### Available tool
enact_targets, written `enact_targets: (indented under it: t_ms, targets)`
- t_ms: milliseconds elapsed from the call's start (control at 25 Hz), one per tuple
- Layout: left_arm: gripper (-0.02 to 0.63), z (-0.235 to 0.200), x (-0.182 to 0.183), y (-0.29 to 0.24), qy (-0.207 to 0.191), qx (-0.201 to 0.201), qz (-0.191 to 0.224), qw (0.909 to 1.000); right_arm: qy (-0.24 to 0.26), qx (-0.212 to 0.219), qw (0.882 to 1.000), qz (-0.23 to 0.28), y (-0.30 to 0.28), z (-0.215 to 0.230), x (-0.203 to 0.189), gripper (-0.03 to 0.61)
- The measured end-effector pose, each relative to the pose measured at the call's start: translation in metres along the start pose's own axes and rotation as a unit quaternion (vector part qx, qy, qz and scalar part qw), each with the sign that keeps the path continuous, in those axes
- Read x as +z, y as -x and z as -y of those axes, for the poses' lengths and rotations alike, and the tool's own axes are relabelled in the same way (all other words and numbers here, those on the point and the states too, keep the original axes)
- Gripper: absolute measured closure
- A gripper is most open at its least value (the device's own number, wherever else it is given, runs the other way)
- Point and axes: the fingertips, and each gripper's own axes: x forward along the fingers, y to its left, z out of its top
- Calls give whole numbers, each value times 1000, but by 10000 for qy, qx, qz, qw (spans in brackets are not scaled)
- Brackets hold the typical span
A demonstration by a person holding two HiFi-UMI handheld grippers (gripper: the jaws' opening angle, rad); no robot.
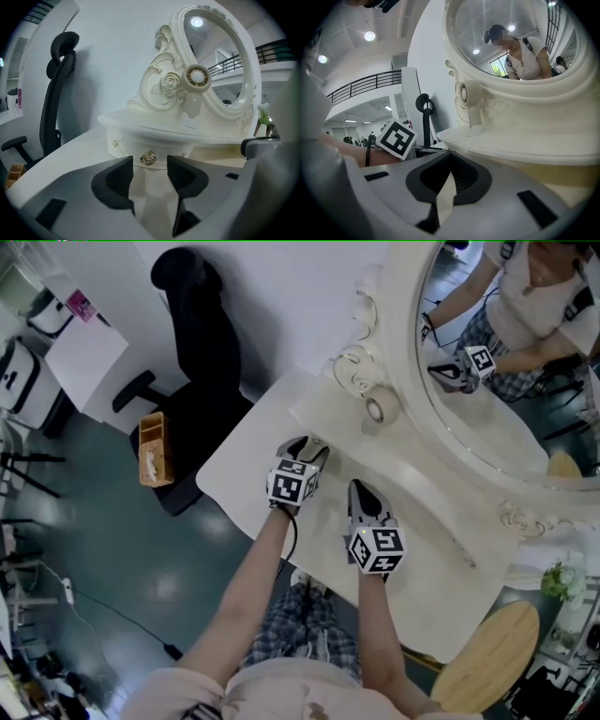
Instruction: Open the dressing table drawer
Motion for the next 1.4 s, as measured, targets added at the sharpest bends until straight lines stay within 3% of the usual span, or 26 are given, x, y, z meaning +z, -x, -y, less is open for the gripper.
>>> enact_targets:
  t_ms: [240,440,1400]
  targets:
    - [400,2,2,-6,-46,-33,-24,10000,-32,-41,10000,-41,1,5,-3,563]
    - [497,-4,2,-9,-24,123,-56,9999,-64,-52,10000,-43,4,8,-4,563]
    - [503,-3,-14,19,-15,43,-80,10000,-84,-285,9996,7,18,18,-1,563]
